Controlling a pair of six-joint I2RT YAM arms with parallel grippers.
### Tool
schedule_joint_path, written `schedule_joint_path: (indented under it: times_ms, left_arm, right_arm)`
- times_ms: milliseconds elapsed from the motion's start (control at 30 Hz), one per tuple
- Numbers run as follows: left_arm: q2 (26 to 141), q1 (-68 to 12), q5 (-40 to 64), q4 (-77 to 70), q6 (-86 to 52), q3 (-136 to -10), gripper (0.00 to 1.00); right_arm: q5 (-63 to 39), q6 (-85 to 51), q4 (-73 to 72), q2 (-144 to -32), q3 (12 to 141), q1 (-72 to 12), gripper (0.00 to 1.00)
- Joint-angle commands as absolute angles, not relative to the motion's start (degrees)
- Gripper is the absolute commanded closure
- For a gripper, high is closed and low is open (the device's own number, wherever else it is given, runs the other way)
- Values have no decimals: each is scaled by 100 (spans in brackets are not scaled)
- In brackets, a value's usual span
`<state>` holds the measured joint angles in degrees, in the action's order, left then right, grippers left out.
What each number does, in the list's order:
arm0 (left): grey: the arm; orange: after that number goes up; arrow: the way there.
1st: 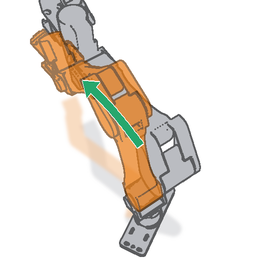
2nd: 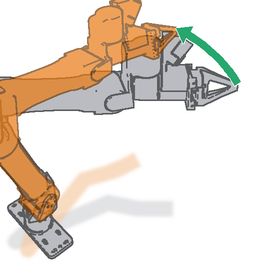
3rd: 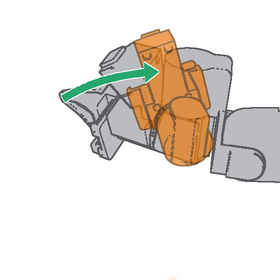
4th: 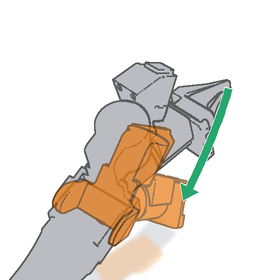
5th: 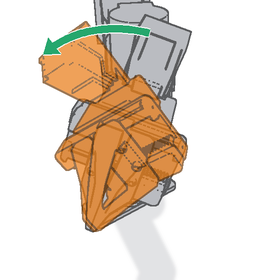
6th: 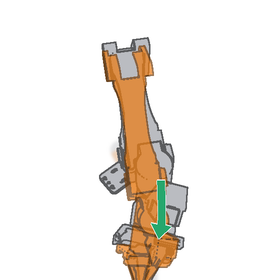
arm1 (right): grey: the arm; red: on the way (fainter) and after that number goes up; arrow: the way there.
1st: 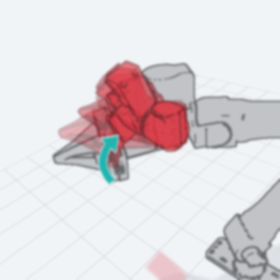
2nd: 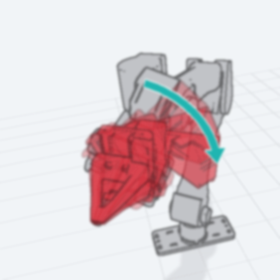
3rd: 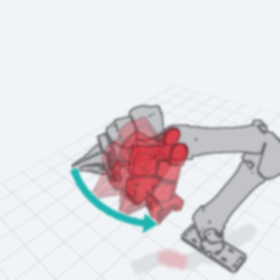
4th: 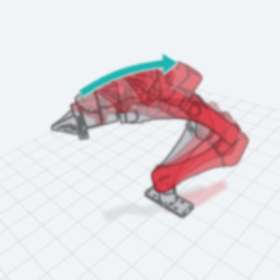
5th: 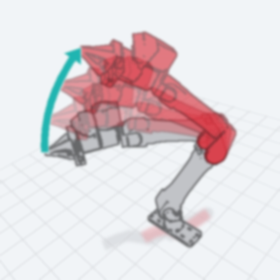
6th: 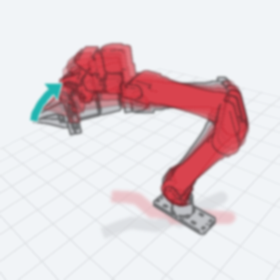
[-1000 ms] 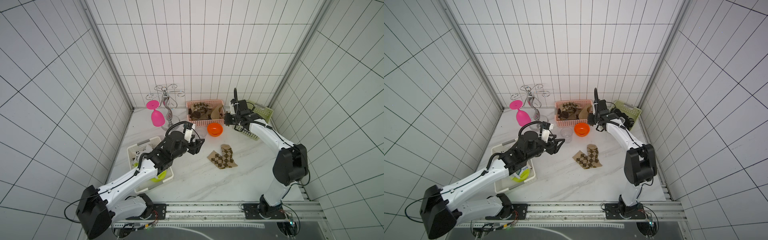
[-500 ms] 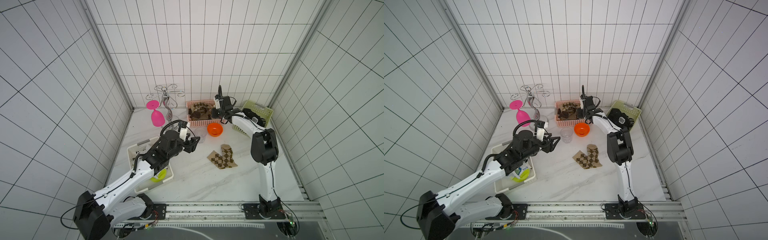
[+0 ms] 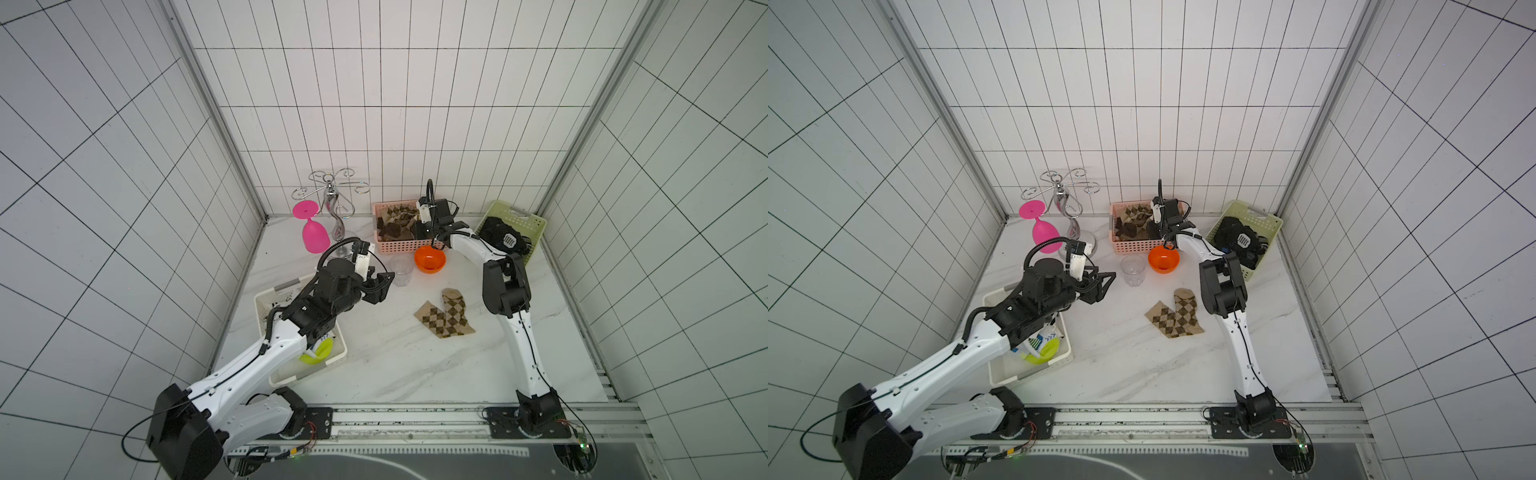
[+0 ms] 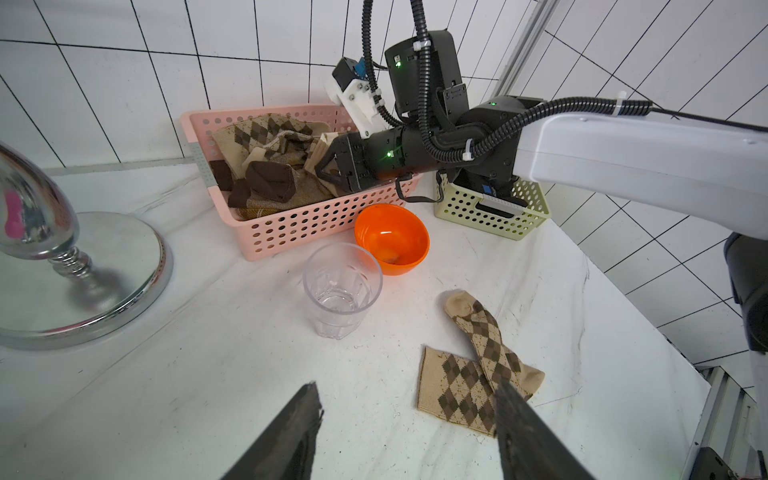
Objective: Sort the socks into the basket by color
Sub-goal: Place the sock in the bin.
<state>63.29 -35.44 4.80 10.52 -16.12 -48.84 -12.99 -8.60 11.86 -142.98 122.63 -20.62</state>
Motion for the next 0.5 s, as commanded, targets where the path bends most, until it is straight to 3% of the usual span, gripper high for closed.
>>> schedule_joint_path:
  times_ms: [0,133,267,333,400,467]
  left_arm:
    - [6414,-3519,555,970,-1666,-4937,33]
    - [6389,-3517,570,966,-1674,-4926,33]
    - [6297,-3519,541,961,-1687,-4870,33]
    - [6267,-3519,530,941,-1701,-4846,33]
    - [6224,-3524,539,931,-1714,-4833,33]
    - [6192,-3519,545,903,-1734,-4799,33]
  right_arm:
    - [-1472,-844,1083,-14346,12917,-2016,60]
    - [-1452,-835,1115,-14251,12979,-2021,53]
    - [-1278,-826,1226,-14078,12981,-2020,33]
    - [-1210,-826,1319,-14000,12981,-2020,29]
    - [-1139,-827,1448,-13911,12957,-2020,20]
    - [-1103,-835,1551,-13827,12914,-2030,18]
